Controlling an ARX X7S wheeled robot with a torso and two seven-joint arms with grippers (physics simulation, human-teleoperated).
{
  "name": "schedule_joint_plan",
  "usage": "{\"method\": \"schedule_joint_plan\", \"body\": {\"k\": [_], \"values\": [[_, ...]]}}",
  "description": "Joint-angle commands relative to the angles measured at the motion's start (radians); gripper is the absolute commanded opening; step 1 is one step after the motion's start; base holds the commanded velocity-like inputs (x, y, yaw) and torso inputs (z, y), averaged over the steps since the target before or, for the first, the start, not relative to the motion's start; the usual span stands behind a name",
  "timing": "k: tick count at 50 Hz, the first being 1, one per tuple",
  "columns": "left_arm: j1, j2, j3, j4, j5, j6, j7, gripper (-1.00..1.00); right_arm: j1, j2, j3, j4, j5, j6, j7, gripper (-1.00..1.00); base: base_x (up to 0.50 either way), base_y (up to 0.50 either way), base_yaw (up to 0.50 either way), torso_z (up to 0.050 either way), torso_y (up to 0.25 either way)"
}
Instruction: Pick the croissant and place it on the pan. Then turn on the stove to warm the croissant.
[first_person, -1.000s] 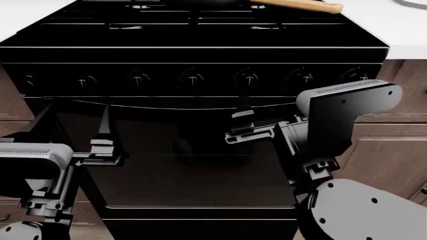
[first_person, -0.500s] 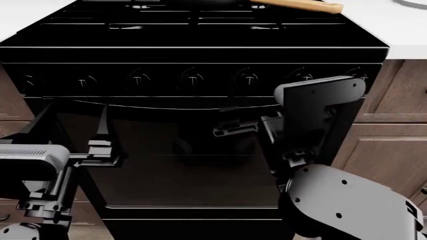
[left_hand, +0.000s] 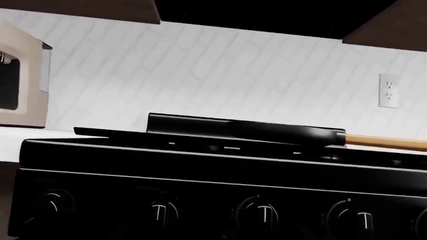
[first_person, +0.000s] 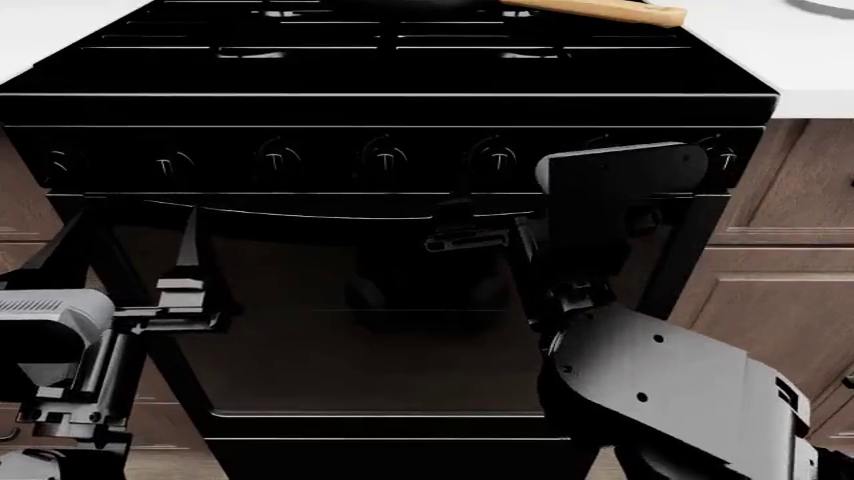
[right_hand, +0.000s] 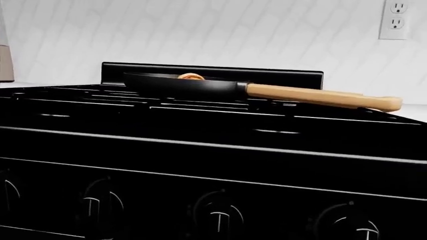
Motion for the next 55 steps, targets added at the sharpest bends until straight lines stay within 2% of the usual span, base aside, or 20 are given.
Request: {"method": "schedule_joint_plan", "body": {"k": [1,55], "values": [[0.004,-0.001,-0.010,-0.002,-0.010,0.010,0.001,1.00,0.009,-0.020,-0.007,0.058,-0.035,-0.018,-0.015,1.00,0.00,0.00,0.00,0.000,0.000],[0.013,0.001,-0.022,-0.035,-0.023,0.044,0.008,1.00,0.023,-0.114,-0.055,0.325,-0.133,-0.105,-0.134,1.00,0.00,0.00,0.00,0.000,0.000]]}}
